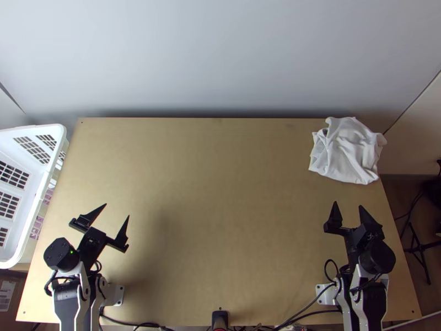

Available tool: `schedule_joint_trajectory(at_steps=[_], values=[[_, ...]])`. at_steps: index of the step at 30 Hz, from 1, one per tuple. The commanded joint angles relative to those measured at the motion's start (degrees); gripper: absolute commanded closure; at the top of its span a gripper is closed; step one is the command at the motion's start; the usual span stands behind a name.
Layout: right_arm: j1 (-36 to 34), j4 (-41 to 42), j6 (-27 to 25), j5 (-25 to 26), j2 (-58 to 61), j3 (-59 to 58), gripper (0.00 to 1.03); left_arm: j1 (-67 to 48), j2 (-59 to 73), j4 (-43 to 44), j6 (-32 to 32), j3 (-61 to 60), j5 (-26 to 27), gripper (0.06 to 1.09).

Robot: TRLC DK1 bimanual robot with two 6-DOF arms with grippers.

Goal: Fold the t-shirt

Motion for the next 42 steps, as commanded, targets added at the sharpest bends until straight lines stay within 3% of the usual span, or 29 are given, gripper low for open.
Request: schedule_joint_trajectory(at_steps=[1,9,11,24,29,42], values=[[0.0,0.0,0.0,0.0,0.0,0.0,0.04,0.0,0.0,0.0,0.1,0.0,0.0,0.1],[0.0,0.0,0.0,0.0,0.0,0.0,0.04,0.0,0.1,0.0,0.1,0.0,0.1,0.1],[0.0,0.0,0.0,0.0,0.0,0.0,0.04,-0.1,0.0,0.1,-4.1,0.0,0.1,0.1],[0.0,0.0,0.0,0.0,0.0,0.0,0.04,-4.6,0.0,0.0,-3.0,0.0,0.0,0.1],[3.2,0.0,0.3,0.0,-0.1,0.0,0.04,-5.7,0.0,-0.1,-3.3,0.0,0.1,0.1],[1.7,-0.2,0.3,0.1,-0.1,-0.1,0.04,-6.0,0.0,0.2,-4.1,0.0,0.1,0.1]])
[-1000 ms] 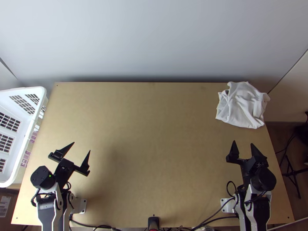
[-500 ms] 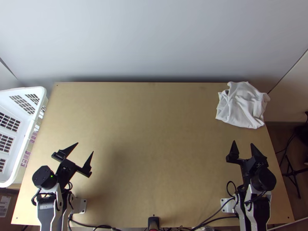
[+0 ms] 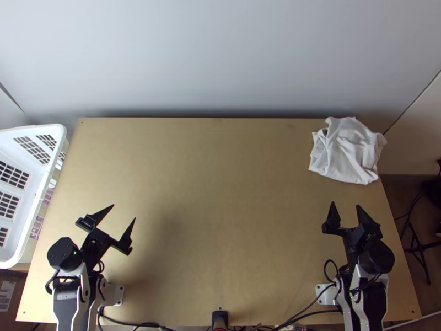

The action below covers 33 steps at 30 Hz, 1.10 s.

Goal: Fold the t-shirt

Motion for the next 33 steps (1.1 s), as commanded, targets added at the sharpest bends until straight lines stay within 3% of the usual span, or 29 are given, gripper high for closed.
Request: schedule_joint_trajectory(at_steps=[1,15,26,31,33], values=[[0.1,0.0,0.1,0.1,0.0,0.0,0.04,-0.4,0.0,0.2,-0.6,0.0,0.0,0.1],[-2.6,0.2,-1.2,0.1,0.0,0.0,0.04,1.5,0.0,0.7,-1.8,-0.1,0.0,0.1],[-3.6,0.2,-3.3,0.1,-0.1,0.1,0.04,-2.0,0.1,1.0,3.1,-0.1,0.0,0.1],[-0.1,2.6,-4.0,0.0,-0.2,0.2,0.04,0.3,0.1,1.4,-1.5,-0.1,-0.7,0.1],[3.9,5.0,-4.5,0.1,-0.2,0.9,0.04,0.4,0.1,3.7,-6.9,-0.2,-3.2,0.11]])
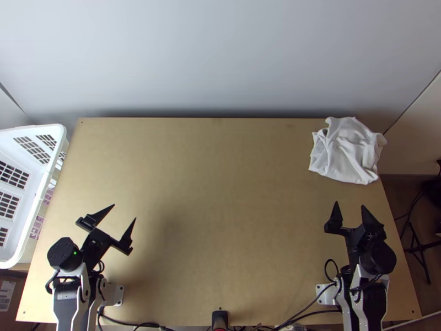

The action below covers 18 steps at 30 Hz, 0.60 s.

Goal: Fold the t-shirt

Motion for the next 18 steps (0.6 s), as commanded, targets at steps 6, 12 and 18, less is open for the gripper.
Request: schedule_joint_trajectory(at_steps=[6,12,18], values=[[14.4,4.6,-2.3,1.8,0.0,1.1,0.05,2.5,0.2,7.7,-15.6,0.2,-8.1,0.11],[14.3,8.2,-2.0,2.2,0.9,2.5,0.05,3.1,6.8,16.2,-16.7,0.5,-12.1,0.11],[13.8,8.8,-3.2,2.7,6.6,6.9,0.05,4.7,21.0,17.9,-21.4,9.0,-13.4,0.11]])
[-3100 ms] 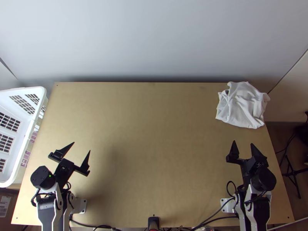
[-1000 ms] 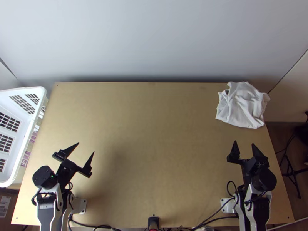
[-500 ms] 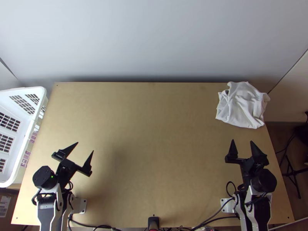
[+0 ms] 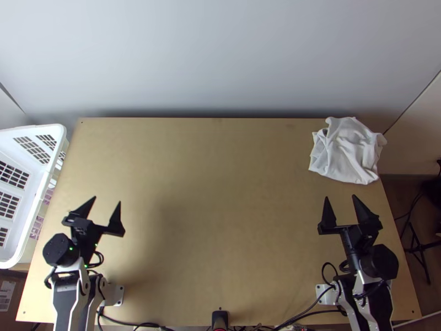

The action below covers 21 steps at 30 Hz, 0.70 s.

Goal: Fold the t-shirt

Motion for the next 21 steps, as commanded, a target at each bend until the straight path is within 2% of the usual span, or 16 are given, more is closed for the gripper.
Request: schedule_joint_trajectory(at_steps=[1,6,16,21], values=[[0.6,1.6,-1.0,0.5,6.6,4.9,0.05,2.2,13.1,2.8,-4.7,8.2,-1.8,0.11],[0.7,3.1,-0.6,0.4,18.4,13.6,0.05,2.2,20.2,0.2,-5.8,16.7,-3.0,0.11],[3.5,1.5,-0.4,0.5,41.5,33.9,0.05,-0.7,39.1,-6.2,-7.8,41.8,-3.3,0.11],[3.5,0.5,-3.6,0.6,50.6,43.2,0.05,-0.7,46.2,-7.0,-8.5,49.9,-4.3,0.11]])
